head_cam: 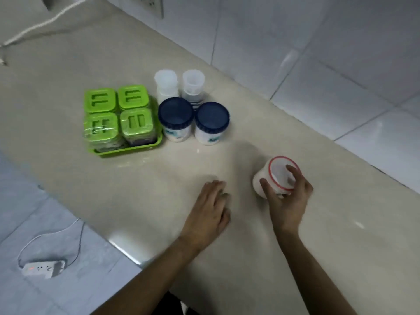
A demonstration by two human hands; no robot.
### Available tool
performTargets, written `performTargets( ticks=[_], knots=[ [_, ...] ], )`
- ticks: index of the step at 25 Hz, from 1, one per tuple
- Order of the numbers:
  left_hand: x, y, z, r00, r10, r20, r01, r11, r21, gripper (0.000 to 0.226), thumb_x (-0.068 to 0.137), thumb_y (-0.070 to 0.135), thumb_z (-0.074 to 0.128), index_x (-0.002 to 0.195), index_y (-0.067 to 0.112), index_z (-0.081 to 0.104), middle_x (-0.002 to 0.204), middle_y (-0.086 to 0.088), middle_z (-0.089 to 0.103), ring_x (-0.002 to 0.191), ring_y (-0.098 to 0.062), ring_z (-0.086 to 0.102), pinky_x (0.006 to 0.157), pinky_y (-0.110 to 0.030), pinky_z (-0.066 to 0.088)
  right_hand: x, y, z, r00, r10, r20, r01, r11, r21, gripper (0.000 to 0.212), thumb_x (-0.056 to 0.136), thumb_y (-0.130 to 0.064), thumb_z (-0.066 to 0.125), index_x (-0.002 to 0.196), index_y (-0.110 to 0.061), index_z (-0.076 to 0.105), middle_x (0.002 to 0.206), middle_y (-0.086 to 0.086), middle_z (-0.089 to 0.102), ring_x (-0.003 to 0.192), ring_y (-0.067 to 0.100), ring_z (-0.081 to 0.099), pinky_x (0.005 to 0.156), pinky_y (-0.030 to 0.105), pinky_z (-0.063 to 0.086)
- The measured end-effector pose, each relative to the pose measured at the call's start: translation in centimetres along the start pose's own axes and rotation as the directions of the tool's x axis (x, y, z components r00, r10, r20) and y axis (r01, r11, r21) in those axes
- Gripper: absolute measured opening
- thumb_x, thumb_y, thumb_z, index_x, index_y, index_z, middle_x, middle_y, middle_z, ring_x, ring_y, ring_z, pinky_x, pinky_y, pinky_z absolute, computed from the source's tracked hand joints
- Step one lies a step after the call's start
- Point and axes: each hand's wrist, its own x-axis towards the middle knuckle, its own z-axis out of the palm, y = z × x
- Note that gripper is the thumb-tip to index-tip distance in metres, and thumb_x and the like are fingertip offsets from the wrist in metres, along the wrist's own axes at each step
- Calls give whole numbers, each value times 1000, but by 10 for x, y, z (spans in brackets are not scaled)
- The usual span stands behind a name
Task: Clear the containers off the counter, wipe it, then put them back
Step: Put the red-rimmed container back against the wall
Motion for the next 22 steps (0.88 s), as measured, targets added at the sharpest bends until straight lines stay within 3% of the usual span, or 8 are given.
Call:
performTargets(
  ticks=[3, 6, 9, 13, 17, 22],
  knots=[
    [40, 47, 36, 982, 183, 46, -183, 983, -8, 34, 81, 18, 60, 112, 3, 59, 127, -20, 57, 125, -35, 48, 105, -49, 41, 38, 45, -61, 980, 127, -151, -130, 991, -11, 67, 66, -23, 83, 122, -33, 48, 118, -3, 36, 106, 21, 52, 98, 32, 43],
    [63, 88, 73, 968, 245, 47, -246, 969, 6, 42, 82, 22, 59, 119, 3, 56, 128, -21, 55, 125, -34, 44, 109, -47, 34, 85, 97, -113, 959, 159, -233, -160, 987, 14, 68, 63, -22, 76, 121, -34, 45, 120, -3, 34, 113, 21, 50, 98, 33, 45],
    [68, 102, 90, 973, 222, 55, -225, 973, 58, 44, 84, 26, 49, 118, 0, 58, 128, -23, 55, 126, -34, 41, 112, -44, 27, 126, 131, -144, 942, 178, -285, -167, 984, 63, 66, 64, -27, 76, 122, -34, 44, 122, -2, 34, 112, 18, 49, 97, 27, 42],
    [69, 115, 93, 966, 242, 91, -253, 959, 132, 42, 86, 26, 46, 116, -1, 57, 128, -24, 54, 125, -37, 45, 115, -46, 24, 173, 178, -191, 895, 148, -421, -167, 986, -8, 68, 67, -38, 81, 125, -31, 46, 125, 4, 38, 114, 22, 49, 95, 21, 37],
    [68, 114, 94, 971, 209, 119, -225, 965, 132, 46, 88, 31, 43, 119, 1, 57, 133, -21, 52, 128, -36, 46, 117, -44, 20, 197, 207, -206, 862, 187, -470, -252, 965, -77, 76, 64, -45, 82, 125, -27, 41, 129, 13, 38, 115, 32, 48, 90, 25, 39],
    [68, 115, 96, 972, 190, 136, -207, 970, 124, 47, 88, 33, 43, 120, 3, 57, 136, -19, 51, 130, -34, 44, 118, -43, 20, 203, 217, -200, 854, 156, -497, -275, 945, -177, 83, 65, -50, 80, 130, -26, 35, 130, 14, 38, 118, 32, 45, 84, 32, 46]
  ],
)
